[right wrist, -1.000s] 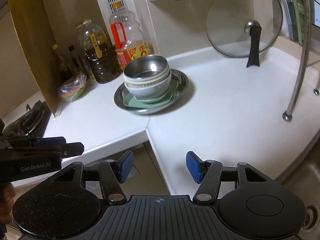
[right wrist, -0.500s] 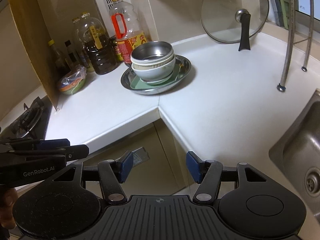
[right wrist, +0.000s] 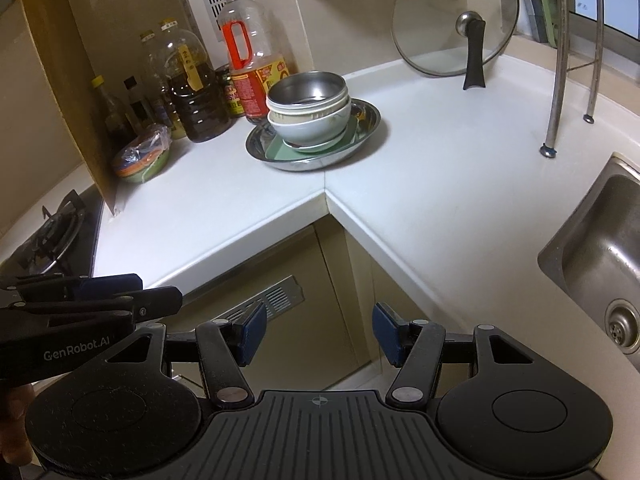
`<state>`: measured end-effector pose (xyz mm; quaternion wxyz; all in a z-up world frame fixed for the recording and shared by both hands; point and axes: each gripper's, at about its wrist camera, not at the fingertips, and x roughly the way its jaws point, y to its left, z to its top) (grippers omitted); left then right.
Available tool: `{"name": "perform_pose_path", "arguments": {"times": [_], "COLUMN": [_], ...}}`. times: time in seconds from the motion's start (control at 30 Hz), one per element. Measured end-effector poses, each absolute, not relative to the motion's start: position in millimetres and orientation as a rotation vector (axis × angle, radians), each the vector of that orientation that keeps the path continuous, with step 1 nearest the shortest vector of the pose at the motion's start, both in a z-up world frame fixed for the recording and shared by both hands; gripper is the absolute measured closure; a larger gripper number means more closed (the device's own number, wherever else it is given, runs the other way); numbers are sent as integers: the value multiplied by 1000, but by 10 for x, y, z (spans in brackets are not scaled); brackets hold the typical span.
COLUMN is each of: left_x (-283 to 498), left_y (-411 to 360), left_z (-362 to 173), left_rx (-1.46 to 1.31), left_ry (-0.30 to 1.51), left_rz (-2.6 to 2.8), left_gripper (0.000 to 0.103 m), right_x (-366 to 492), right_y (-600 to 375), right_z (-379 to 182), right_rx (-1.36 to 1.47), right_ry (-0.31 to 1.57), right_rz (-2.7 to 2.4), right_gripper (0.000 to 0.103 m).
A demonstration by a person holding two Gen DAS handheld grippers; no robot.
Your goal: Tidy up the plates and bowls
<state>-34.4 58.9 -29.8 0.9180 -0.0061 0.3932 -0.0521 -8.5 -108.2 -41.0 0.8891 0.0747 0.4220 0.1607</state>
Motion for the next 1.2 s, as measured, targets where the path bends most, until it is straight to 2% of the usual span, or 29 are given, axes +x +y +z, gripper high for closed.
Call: {"name": "perform_pose_path", "arguments": {"times": [1.2], "left_x": [-486], "left_y": [677], "left_z": [-233], "left_rx": [-22], "left_ry": [786], "left_rz": [-110], "left_gripper": [64], "right_x": [-178], "right_y": [-936], "right_z": [-357], "right_rx": [131], "right_ry": [854], "right_rz": [341], "right_gripper": [44]}}
